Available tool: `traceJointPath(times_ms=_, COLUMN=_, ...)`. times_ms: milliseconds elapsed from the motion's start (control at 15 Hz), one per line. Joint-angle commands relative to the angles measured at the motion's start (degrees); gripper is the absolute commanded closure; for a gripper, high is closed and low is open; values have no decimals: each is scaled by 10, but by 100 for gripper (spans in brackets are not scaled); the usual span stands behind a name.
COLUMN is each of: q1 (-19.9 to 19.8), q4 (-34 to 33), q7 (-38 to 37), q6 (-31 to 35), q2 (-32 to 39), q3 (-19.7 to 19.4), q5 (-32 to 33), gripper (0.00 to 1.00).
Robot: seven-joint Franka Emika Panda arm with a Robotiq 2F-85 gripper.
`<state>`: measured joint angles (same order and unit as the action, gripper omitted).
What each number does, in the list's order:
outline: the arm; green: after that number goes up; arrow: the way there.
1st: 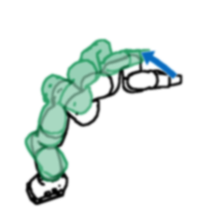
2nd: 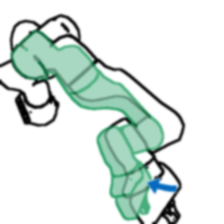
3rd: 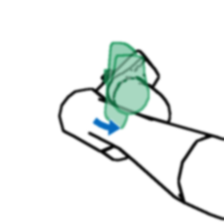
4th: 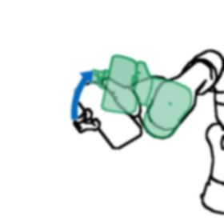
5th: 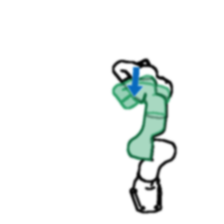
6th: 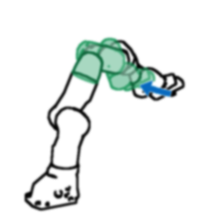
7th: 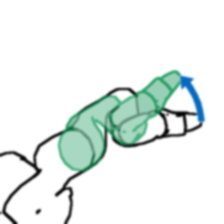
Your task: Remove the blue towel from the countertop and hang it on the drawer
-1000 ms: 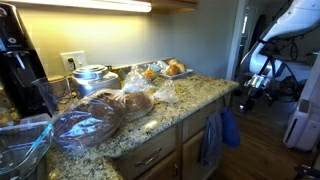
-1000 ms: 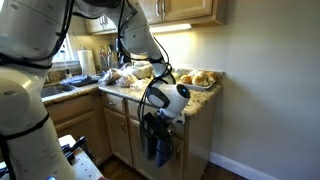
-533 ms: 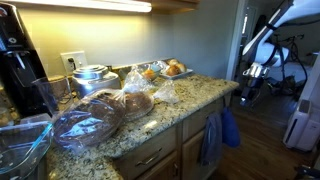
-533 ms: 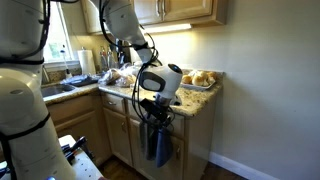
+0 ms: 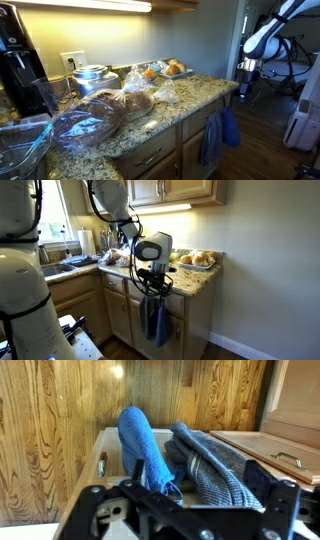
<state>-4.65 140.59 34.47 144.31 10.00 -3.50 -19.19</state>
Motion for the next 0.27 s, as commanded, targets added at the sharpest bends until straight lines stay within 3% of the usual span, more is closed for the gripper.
traceJointPath(times_ms=0, q1=-14, q4=0, q7=-8, q6=0, q2=-2, q3=16, q5=8, gripper=0)
traceJointPath(times_ms=200, q1=-15, q4=-2, q7=-8, q6=0, q2=2, q3=19, q5=8, gripper=0)
